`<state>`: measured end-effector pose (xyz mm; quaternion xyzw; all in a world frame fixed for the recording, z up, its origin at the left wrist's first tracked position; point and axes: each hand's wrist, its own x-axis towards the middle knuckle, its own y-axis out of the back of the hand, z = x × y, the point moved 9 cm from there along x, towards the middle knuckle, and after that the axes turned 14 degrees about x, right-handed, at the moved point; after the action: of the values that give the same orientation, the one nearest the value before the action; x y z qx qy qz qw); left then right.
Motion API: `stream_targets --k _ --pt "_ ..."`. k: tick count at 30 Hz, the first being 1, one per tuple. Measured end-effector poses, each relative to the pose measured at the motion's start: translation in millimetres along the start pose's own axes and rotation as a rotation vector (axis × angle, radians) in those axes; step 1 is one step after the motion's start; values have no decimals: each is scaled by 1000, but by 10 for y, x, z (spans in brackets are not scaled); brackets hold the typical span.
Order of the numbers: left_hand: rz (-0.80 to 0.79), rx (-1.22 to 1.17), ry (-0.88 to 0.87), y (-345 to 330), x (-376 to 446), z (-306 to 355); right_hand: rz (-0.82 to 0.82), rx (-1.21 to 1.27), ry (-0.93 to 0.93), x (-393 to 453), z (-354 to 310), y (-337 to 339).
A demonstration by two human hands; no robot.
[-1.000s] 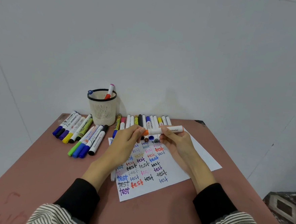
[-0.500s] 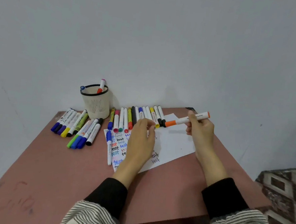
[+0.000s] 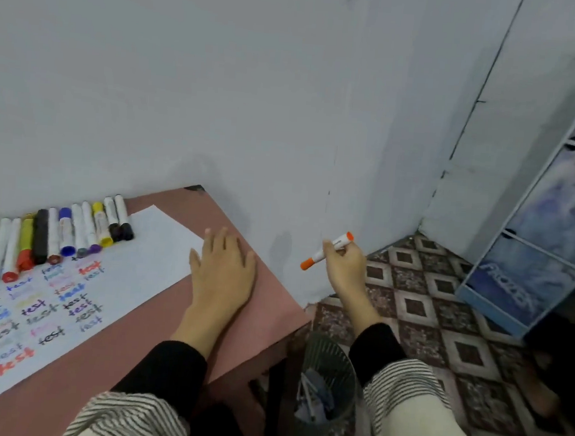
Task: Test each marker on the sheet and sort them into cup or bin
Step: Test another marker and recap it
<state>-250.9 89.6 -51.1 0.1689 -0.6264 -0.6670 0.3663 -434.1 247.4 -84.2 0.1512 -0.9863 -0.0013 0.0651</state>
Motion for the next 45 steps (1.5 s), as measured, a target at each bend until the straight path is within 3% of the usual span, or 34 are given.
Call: stream_targets --k 8,16,19,24,30,34,39,45 --pt "-45 73 -12 -52 20 -9 -253 -541 -333 -356 1739 205" --pt "-22 52 3 -72 34 -31 -168 -543 -447 -544 2209 409" --pt "27 -28 -1 2 31 -35 -115 -406 -368 -454 1865 304" --pt "141 -218 42 287 43 -304 -122 -129 -37 -204 520 -172" --pt "308 -166 143 665 8 -1142 -331 -25 185 -336 -855 -1029" --pt "346 -84 228 824 -134 -1816 -526 -109 186 -674 -1012 -1815" --pt "297 3 267 980 -343 -2461 -632 -243 191 -1048 -816 -2662" --pt "165 17 217 965 -441 -2999 -540 -457 275 -1193 -768 -3244"
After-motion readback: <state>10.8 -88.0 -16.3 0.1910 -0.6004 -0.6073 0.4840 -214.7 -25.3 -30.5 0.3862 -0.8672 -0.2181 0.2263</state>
